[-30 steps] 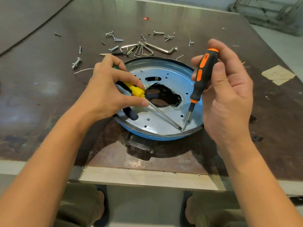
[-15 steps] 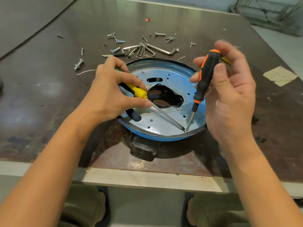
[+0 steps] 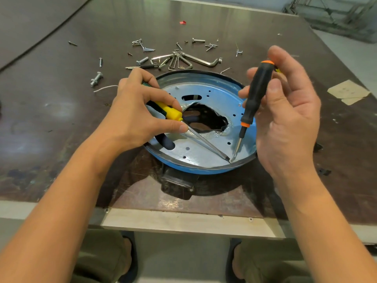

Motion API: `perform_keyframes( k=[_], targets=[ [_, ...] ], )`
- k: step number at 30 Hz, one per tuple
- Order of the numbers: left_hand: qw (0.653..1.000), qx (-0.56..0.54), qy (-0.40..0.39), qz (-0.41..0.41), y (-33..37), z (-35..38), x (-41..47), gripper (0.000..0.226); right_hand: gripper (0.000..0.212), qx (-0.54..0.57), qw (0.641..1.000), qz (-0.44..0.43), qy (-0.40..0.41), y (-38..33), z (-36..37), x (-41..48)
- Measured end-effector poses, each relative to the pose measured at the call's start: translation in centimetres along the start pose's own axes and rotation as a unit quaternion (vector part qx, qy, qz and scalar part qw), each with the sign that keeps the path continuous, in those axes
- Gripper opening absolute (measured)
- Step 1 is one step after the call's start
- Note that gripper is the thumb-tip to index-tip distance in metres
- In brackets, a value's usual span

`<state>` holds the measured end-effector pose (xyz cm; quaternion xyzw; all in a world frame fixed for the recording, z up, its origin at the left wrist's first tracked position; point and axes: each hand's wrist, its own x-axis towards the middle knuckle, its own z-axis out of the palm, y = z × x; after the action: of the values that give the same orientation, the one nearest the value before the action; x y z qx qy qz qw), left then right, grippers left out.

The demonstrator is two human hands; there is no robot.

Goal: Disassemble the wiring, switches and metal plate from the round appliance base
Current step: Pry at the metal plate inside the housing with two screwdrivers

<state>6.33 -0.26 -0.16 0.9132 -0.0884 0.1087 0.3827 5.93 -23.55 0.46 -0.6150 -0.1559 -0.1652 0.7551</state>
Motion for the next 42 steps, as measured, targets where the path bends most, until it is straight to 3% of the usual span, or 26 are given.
perform_keyframes(
  k=[9,13,18,23,32,42],
  targets=[
    [1.000,-0.001,-0.001,-0.001,0.13,-0.05,-0.03,0.044,0.018,0.030,1.000,0.004,0.000,-0.61,0.52,-0.26],
    [1.000,-0.002,-0.005,-0.003,0.19,-0.06,-0.07,0.043,0.032,-0.003,1.000,-0.028,0.002,-0.52,0.40,-0.39],
    [1.000,0.001,-0.003,-0.005,0.18,-0.11,-0.04,0.043,0.028,0.073,0.996,-0.012,0.039,-0.43,0.17,-0.35],
    [1.000,0.001,-0.006,-0.006,0.22,-0.11,-0.04,0.044,0.029,0.079,0.996,-0.015,0.034,-0.37,0.21,-0.35],
    [1.000,0.005,-0.006,-0.002,0.18,-0.11,-0.08,0.043,0.025,0.029,0.998,-0.050,-0.009,-0.23,0.04,-0.48],
    [1.000,0.003,-0.009,0.000,0.21,-0.06,-0.12,0.042,0.029,0.004,0.990,-0.081,-0.116,-0.82,-0.14,-0.85]
  ],
)
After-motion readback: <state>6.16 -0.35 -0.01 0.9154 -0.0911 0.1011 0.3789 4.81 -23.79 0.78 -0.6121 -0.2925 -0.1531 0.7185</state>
